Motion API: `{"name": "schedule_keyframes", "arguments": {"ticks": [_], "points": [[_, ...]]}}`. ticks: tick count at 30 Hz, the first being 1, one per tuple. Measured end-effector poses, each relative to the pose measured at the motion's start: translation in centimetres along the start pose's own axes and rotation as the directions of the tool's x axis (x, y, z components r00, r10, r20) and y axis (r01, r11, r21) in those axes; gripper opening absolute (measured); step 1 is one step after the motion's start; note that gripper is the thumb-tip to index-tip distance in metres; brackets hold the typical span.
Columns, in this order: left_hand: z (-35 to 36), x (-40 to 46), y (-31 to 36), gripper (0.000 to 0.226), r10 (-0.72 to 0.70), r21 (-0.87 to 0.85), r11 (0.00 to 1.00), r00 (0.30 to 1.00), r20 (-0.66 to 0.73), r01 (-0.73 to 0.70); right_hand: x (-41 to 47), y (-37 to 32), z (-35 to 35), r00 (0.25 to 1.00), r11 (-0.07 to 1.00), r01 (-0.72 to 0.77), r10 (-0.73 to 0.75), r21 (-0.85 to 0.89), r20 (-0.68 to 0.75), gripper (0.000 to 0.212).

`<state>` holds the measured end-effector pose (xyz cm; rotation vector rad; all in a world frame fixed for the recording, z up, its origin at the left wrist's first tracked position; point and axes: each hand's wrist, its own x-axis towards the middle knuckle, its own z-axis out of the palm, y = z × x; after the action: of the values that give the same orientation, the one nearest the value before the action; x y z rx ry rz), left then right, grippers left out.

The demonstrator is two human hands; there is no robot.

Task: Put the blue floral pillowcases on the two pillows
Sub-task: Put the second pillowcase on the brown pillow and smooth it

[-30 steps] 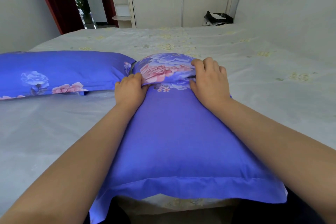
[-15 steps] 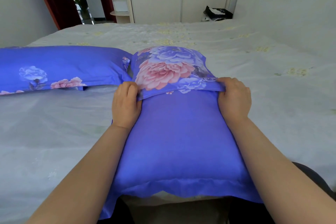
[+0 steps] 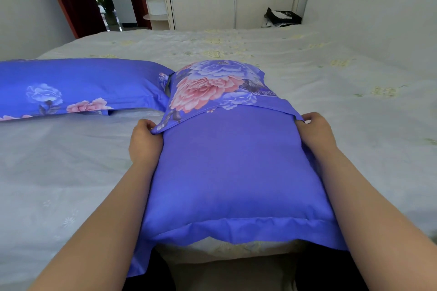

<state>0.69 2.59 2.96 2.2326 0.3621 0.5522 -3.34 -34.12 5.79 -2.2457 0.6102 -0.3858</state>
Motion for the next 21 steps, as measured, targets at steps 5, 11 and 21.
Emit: {"name": "schedule_keyframes", "arguments": {"ticks": [5, 11, 21], "points": [[0.1, -0.9, -0.7, 0.015, 0.263, 0.3, 0.923, 0.964, -0.03, -0.242, -0.6, 0.5, -0.1, 0.962, 0.968, 0.148, -0.188, -0.205, -0.196, 0.017], [-0.7, -0.3, -0.4, 0.015, 0.106, 0.503, 0.765, 0.85, 0.516, -0.401, -0.7, 1.7, 0.1, 0.978, 0.941, 0.143, -0.088, -0.307, 0.188, 0.036], [-1.2, -2.8, 9.9, 0.05, 0.467, 0.142, 0.854, 0.857, 0.217, -0.501, -0.6, -10.4, -0.7, 0.954, 0.951, 0.3, -0.3, -0.071, 0.015, 0.058]]}}
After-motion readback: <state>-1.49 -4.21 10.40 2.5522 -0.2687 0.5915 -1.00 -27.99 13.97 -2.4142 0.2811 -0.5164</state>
